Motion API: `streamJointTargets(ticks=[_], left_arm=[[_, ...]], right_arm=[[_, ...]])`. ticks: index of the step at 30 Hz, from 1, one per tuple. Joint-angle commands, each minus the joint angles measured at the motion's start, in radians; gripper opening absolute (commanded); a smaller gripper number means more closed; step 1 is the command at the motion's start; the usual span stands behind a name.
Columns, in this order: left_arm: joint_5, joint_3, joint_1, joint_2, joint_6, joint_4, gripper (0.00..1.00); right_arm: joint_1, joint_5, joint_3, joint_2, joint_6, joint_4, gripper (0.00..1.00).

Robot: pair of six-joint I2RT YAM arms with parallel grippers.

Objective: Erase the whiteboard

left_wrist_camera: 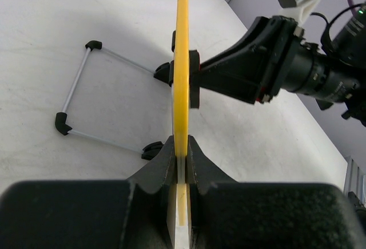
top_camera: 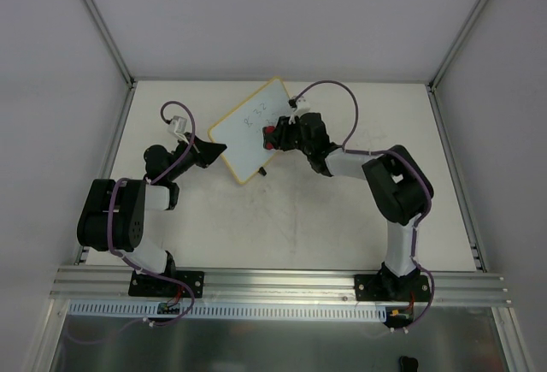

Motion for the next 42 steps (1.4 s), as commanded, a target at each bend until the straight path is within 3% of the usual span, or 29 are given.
streamJointTargets(ticks=[1, 13, 21, 27, 38, 42], left_arm=[[0.08, 0.021, -0.01, -0.004, 0.002, 0.242, 0.0], [0.081, 0.021, -0.01, -0.003, 0.004, 0.237, 0.0], [0.083, 0.024, -0.01, 0.003, 0.002, 0.237, 0.0], [0.081, 0.027, -0.01, 0.004, -0.001, 0.237, 0.0], [0.084, 0.027, -0.01, 0.01, -0.01, 0.24, 0.0], [0.084, 0.027, -0.01, 0.007, -0.009, 0.24, 0.0]], right_arm=[[-0.067, -0.008, 0.074, 0.055, 0.061, -0.058, 0.0], [-0.196, -0.118, 0.313, 0.139, 0.119, -0.188, 0.0], [-0.185, -0.143, 0.375, 0.136, 0.079, -0.254, 0.0], [-0.084, -0.115, 0.328, 0.098, 0.018, -0.259, 0.0], [0.157, -0.08, 0.24, 0.082, 0.049, -0.225, 0.0], [0.185, -0.079, 0.228, 0.081, 0.055, -0.222, 0.0]])
